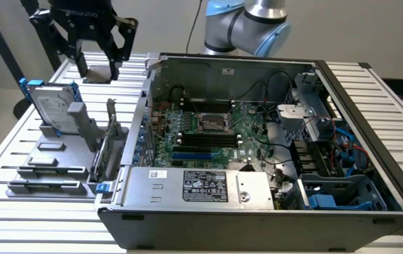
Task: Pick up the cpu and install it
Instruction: 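Pick up the cpu and move it towards the insertion slot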
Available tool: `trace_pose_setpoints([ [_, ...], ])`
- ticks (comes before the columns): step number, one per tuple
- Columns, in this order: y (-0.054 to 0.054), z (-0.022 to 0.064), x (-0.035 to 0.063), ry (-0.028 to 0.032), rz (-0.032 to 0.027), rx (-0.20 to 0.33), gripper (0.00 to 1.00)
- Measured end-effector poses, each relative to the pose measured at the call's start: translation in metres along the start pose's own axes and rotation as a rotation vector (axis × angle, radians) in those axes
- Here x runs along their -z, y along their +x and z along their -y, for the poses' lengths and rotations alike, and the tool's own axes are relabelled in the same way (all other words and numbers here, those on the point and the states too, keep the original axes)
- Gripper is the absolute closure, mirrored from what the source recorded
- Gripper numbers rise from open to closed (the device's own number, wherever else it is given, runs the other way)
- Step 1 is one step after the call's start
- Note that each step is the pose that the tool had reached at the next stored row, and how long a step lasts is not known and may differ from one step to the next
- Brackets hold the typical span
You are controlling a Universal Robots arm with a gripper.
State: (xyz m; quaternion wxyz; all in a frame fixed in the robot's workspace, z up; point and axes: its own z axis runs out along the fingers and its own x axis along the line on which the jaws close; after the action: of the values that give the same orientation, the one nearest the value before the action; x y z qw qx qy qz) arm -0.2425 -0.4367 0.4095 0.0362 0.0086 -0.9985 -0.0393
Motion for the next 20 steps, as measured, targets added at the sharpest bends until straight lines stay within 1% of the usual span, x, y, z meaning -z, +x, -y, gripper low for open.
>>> trace_pose_setpoints([
  [9, -0.041, -0.0035, 0.0017, 0.0001, -0.0001, 0.000, 0.45],
  [20, -0.092, -0.0203, -0.0020, 0.0000, 0.0000, 0.000, 0.45],
])
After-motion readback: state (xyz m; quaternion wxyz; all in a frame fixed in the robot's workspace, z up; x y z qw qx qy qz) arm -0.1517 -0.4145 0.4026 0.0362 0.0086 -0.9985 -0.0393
